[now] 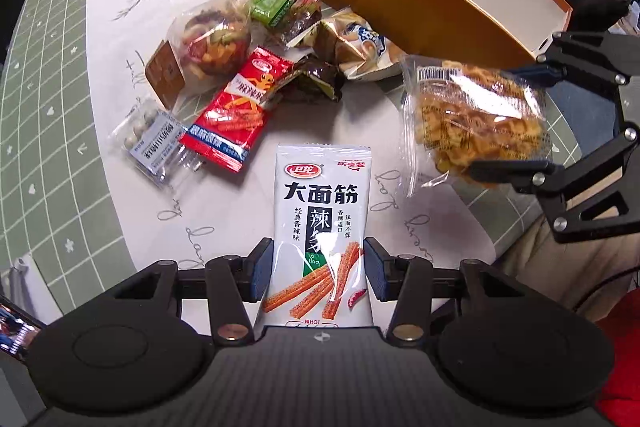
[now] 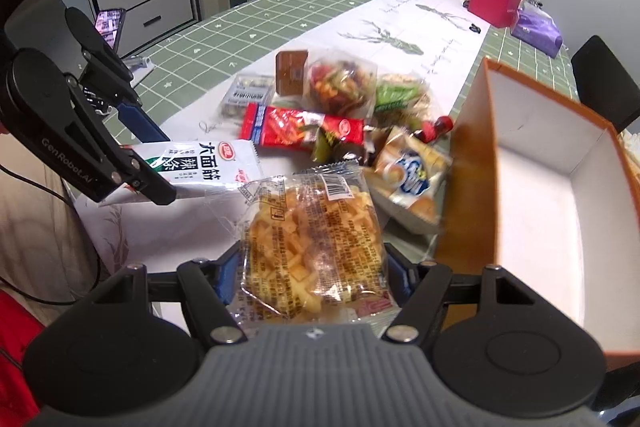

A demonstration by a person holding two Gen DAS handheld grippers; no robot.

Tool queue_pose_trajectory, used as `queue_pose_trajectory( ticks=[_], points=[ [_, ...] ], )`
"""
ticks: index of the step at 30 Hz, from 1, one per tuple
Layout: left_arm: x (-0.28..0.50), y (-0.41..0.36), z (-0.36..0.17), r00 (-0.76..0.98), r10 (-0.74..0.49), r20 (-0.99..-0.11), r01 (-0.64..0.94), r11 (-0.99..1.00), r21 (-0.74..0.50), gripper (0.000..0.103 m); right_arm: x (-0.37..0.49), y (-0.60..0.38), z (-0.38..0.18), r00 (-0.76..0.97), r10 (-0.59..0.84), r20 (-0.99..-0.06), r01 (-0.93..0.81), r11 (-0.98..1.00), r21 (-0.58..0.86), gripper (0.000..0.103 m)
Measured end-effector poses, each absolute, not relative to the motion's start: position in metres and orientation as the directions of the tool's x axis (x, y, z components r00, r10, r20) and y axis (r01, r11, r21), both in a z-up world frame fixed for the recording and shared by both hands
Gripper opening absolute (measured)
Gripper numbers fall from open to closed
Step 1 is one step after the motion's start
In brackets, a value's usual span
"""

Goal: Organize snacks
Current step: 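Grasp the white spicy-strip packet with the left gripper while the right gripper lifts the waffle bag, then lower both packets into the orange box and open both grippers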

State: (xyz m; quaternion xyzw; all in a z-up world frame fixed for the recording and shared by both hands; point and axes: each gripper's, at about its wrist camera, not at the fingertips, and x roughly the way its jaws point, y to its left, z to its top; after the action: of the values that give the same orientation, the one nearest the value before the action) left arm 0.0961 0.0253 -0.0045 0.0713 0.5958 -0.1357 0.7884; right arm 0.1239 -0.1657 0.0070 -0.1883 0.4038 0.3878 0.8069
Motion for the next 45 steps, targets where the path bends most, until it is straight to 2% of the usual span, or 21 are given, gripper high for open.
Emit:
queue_pose_trajectory(
  ticks=[10,17,27,31,34,41,45],
  points=[
    [0.128,-0.005,0.060,0.345,-0.129,-0.930,0.382,0.924,0.014,0.054,0.149,-0.190,0.058,0.486,0.449,-0.750,-0.757,0.645,-0.103,0.068],
    [0.163,-0.050,0.090,0.432,-0.201,-0.879,0.432,0.902,0.006,0.054,0.183,-0.222,0.072,0.564,0.342,-0.752,-0.681,0.707,-0.190,0.068],
    [0.214,-0.130,0.044,0.343,-0.224,-0.912,0.547,0.837,0.000,0.054,0.237,-0.254,0.030,0.482,0.182,-0.857,-0.666,0.712,-0.223,0.068],
    [0.231,-0.141,0.025,0.301,-0.229,-0.925,0.540,0.841,-0.033,0.054,0.247,-0.261,0.011,0.427,0.168,-0.888,-0.700,0.684,-0.207,0.068],
    [0.241,-0.153,0.013,0.295,-0.191,-0.936,0.560,0.828,0.007,0.054,0.254,-0.262,0.003,0.402,0.168,-0.900,-0.718,0.668,-0.196,0.069],
    [0.251,-0.165,0.002,0.292,-0.213,-0.933,0.552,0.834,-0.018,0.055,0.268,-0.264,-0.011,0.359,0.162,-0.919,-0.721,0.674,-0.163,0.069],
    [0.251,-0.173,-0.002,0.310,-0.188,-0.932,0.558,0.830,0.018,0.055,0.273,-0.265,-0.016,0.342,0.163,-0.925,-0.715,0.684,-0.144,0.069]
  ],
)
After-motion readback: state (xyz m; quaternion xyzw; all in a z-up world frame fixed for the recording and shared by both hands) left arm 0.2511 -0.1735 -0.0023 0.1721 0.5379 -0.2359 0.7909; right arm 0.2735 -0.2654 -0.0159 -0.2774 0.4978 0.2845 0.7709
